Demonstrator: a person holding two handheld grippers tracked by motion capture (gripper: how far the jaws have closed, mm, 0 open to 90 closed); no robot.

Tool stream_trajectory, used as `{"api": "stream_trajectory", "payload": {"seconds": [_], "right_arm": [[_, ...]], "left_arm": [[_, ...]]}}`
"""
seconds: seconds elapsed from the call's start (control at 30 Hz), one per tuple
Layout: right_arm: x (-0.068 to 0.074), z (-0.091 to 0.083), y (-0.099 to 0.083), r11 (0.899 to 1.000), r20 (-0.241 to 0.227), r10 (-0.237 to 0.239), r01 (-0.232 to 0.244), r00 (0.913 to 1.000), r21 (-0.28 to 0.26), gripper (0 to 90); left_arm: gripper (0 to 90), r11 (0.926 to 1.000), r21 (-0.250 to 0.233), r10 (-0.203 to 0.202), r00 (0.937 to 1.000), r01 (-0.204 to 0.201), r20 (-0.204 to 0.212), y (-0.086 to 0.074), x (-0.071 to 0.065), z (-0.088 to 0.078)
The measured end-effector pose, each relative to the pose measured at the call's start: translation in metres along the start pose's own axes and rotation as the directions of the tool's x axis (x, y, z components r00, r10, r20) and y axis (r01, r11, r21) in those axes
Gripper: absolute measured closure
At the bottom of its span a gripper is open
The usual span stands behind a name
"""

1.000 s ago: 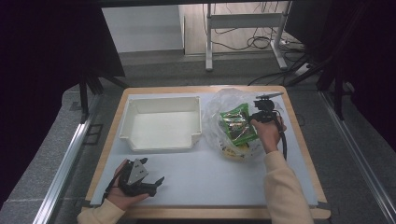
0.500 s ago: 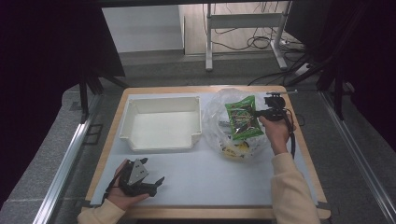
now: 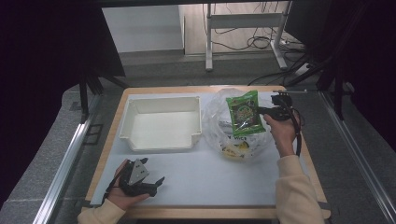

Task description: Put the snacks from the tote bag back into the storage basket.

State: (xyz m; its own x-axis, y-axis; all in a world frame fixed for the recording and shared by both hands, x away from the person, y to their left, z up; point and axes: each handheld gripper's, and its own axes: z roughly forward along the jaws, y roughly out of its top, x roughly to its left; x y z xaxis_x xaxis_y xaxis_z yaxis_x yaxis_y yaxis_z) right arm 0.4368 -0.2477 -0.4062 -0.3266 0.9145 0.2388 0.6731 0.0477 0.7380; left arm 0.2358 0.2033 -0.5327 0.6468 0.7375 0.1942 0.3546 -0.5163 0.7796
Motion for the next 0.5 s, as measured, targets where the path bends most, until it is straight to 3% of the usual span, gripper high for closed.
{"api": "stream_trajectory", "payload": {"seconds": [0.5], "right_arm": [[0.009,-0.013,0.007,0.998,-0.050,-0.013,0.010,0.9987,-0.060,89.8]], "left_arm": [[9.9,1.0000,0.000,0.001,1.0000,-0.001,0.000,0.000,0.000,0.000]]}}
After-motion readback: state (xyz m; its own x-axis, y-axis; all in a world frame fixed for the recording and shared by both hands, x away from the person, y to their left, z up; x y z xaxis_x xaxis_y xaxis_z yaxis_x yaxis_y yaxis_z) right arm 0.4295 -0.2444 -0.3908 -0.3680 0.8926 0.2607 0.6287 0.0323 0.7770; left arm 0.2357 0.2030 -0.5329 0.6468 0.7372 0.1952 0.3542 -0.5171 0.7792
